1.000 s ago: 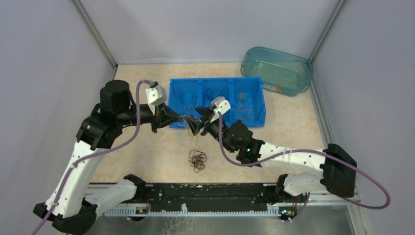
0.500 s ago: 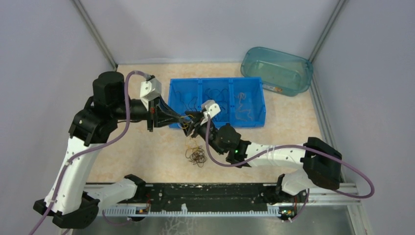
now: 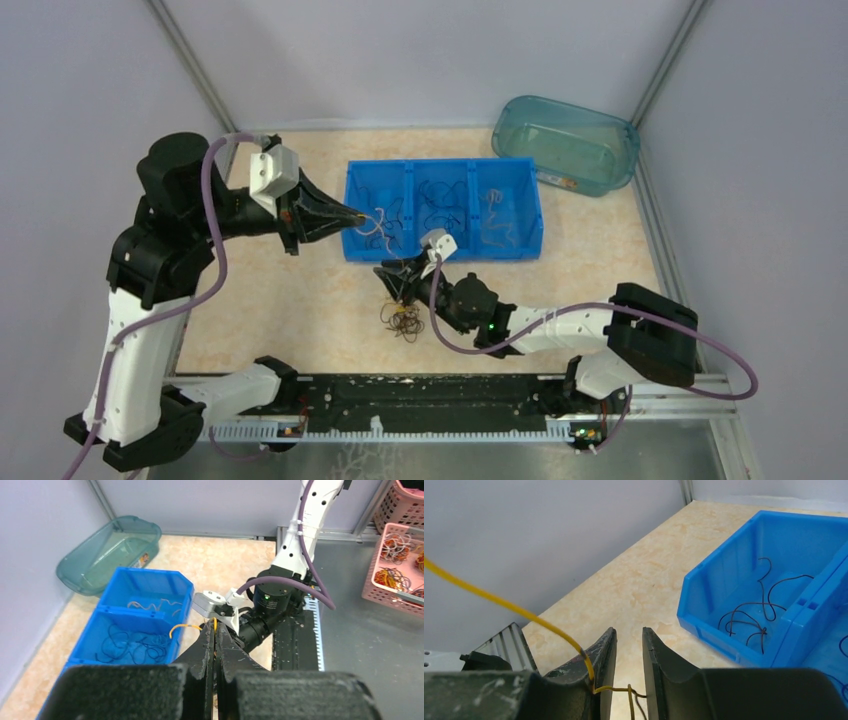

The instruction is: Untangle the cables

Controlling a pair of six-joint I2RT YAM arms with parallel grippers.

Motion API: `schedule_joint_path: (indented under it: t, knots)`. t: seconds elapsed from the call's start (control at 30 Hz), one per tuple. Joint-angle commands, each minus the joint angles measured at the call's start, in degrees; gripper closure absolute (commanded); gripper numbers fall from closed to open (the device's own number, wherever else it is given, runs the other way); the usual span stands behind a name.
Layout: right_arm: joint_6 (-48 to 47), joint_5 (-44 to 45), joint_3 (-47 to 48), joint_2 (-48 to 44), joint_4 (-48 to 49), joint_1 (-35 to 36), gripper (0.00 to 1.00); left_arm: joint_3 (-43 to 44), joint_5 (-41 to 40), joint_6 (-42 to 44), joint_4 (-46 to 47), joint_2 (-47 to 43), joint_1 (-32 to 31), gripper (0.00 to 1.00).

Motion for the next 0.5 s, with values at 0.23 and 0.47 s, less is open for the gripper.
schedule_joint_path:
  t: [0.23,0.47]
  knots:
    - [5.11,-2.61,-3.41,2.24,7.76,0.5,0.73,7.48,-6.58,0.53,15.76,-1.02,-0.3,1.0]
    - [6.84,-5.24,-3.68,5.61,8.3,0.49,0.7,8.73,-12.87,0.69,29.38,-2.35,-0.23,1.0]
